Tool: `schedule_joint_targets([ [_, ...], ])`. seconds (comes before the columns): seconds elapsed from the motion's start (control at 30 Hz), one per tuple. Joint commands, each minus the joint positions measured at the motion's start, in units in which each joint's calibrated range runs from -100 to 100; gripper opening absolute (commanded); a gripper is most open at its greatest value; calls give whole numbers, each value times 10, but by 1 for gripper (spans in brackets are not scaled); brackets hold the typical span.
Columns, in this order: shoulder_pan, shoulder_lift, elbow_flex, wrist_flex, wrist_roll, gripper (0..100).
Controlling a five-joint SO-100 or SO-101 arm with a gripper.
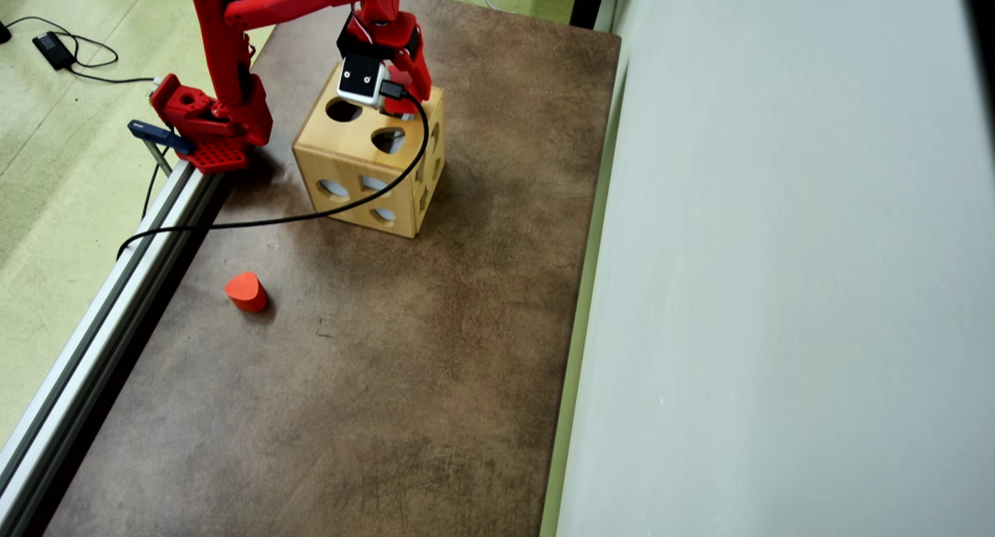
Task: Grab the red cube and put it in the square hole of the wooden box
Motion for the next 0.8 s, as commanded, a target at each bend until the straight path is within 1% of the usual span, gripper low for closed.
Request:
schedule_joint_targets([
  [0.0,-3,-7,-2,1,0,3],
  [0.1,-3,-5,-2,1,-5,3],
  [0.23,-3,-5,-4,0,-28,3],
  [0.5,-5,-5,-6,0,-31,3],
  [0.67,-6,-5,-5,0,-57,3],
  [0.77,-6,-5,-5,0,-59,3],
])
